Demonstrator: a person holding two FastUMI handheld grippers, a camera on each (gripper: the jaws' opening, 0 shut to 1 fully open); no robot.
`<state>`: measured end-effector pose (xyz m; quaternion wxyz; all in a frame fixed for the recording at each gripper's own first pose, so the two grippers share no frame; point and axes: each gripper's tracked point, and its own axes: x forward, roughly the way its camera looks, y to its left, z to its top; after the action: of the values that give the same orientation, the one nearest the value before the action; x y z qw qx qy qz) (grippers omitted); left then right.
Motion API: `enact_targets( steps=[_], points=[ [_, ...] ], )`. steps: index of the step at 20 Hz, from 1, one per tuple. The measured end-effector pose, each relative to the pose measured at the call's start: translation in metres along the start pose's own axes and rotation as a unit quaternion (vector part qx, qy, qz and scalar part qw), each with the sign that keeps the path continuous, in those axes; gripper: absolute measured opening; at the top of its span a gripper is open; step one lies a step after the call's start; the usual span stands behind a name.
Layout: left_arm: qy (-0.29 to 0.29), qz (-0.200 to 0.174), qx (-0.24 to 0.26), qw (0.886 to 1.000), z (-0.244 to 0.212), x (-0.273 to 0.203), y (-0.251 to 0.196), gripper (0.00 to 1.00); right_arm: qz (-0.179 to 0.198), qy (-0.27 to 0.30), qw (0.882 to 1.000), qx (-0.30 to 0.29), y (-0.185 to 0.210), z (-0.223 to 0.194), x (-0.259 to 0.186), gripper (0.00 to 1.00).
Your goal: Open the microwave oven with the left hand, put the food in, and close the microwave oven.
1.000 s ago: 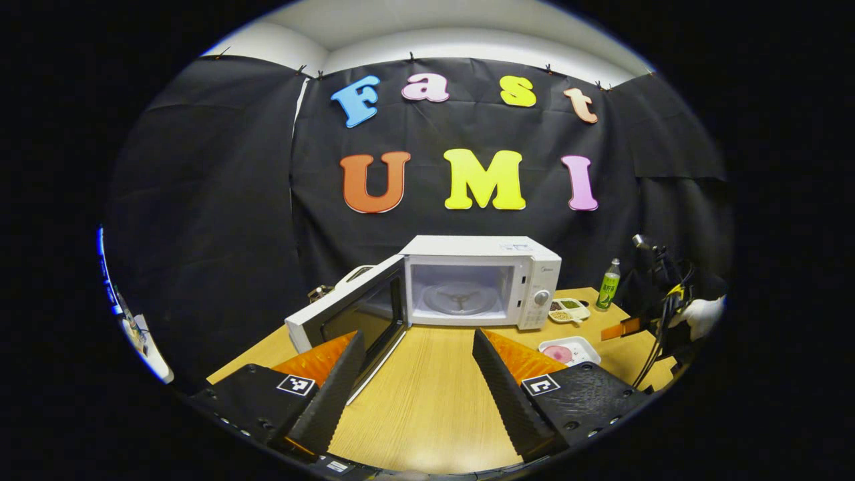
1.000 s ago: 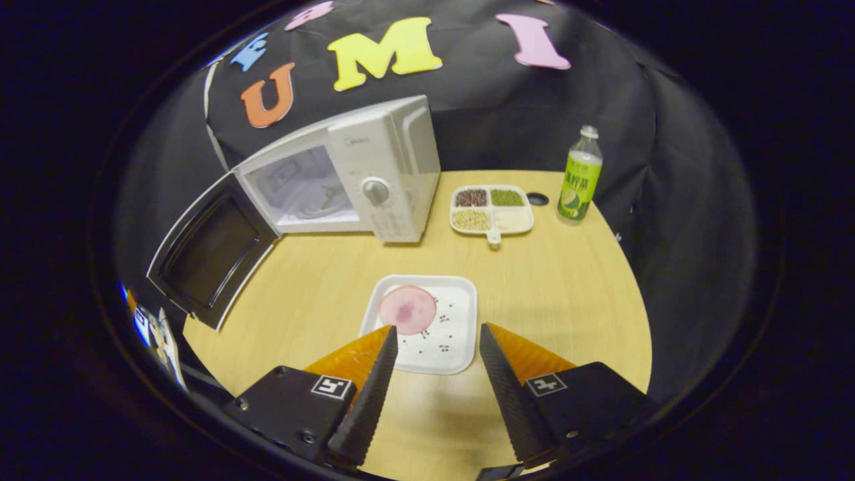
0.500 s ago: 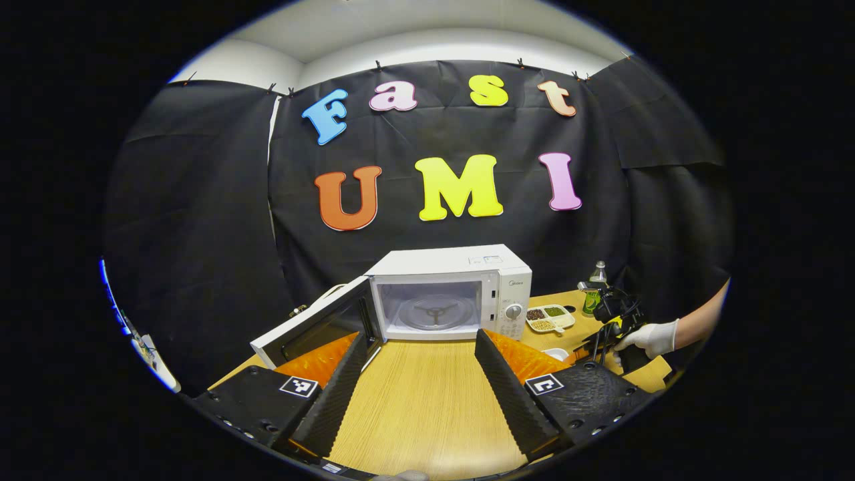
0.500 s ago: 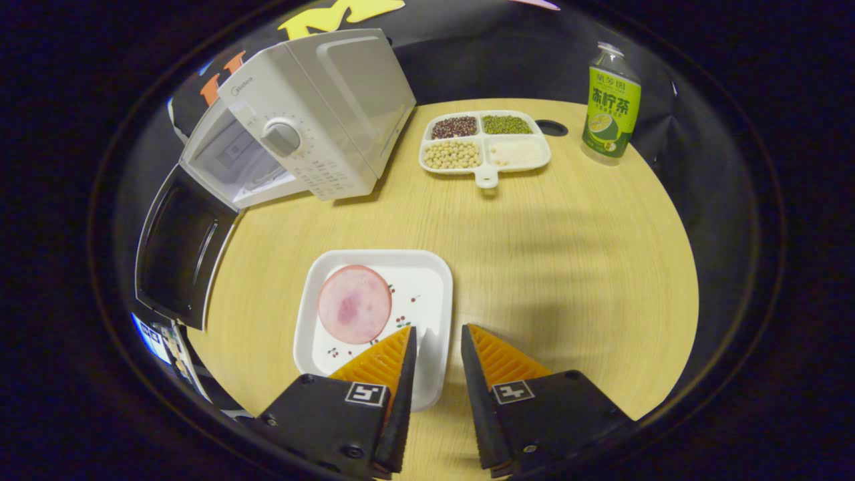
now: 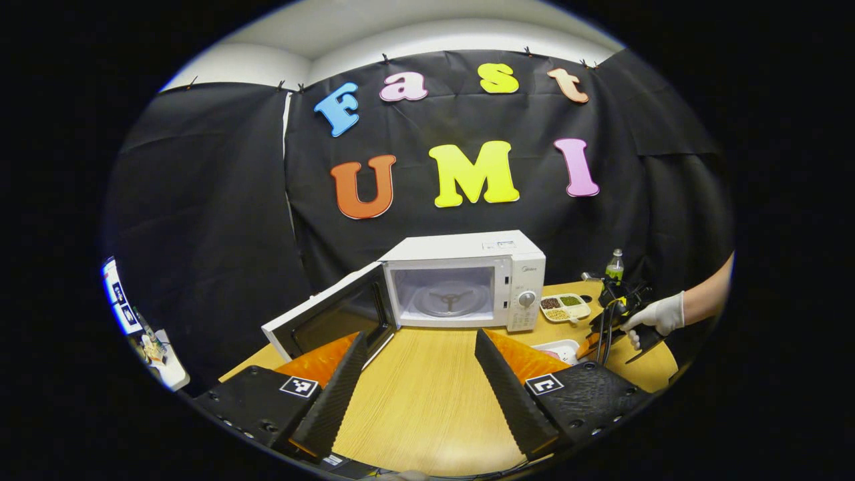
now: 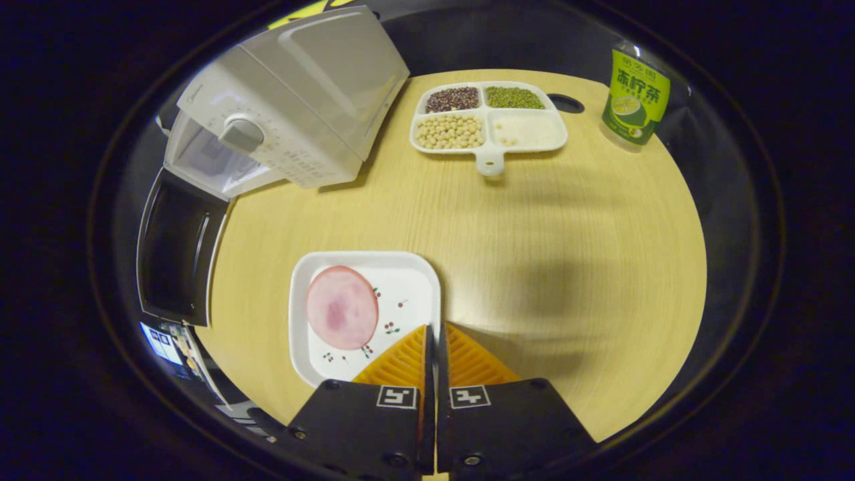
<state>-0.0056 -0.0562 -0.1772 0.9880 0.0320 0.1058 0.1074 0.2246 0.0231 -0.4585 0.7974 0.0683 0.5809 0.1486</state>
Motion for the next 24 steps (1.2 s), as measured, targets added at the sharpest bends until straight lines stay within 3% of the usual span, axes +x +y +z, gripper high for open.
enact_targets(
  steps=[5,8,11,13,15,20,23,24],
  points=[
    [0.011,0.02,-0.016,1.0,-0.006,-0.003,0.009,0.97,0.038,-0.021,0.998,-0.04,0.004,0.001,0.0,0.04],
    [0.016,0.023,-0.016,0.999,0.0,-0.01,0.018,0.96,0.086,-0.056,0.995,-0.004,0.015,-0.006,-0.003,0.04],
    [0.02,0.015,0.014,1.0,0.006,-0.012,0.026,0.96,0.125,-0.082,0.988,0.033,0.034,-0.011,-0.014,0.04],
    [0.02,0.0,0.027,0.999,0.01,-0.007,0.029,0.96,0.126,-0.094,0.987,0.028,0.042,-0.014,-0.02,0.0],
    [0.016,-0.018,0.025,0.999,0.013,-0.003,0.031,0.96,0.133,-0.114,0.984,0.037,0.056,-0.012,-0.034,0.03],
    [0.007,-0.064,0.021,0.998,0.018,0.008,0.046,0.96,0.149,-0.19,0.969,0.059,0.104,0.007,-0.083,0.04],
    [0.008,-0.082,0.028,0.996,0.018,0.01,0.067,0.97,0.168,-0.24,0.951,0.102,0.145,0.025,-0.104,0.0],
    [0.008,-0.086,0.031,0.996,0.018,0.01,0.074,0.97,0.176,-0.252,0.945,0.117,0.158,0.029,-0.107,0.04]
  ],
)
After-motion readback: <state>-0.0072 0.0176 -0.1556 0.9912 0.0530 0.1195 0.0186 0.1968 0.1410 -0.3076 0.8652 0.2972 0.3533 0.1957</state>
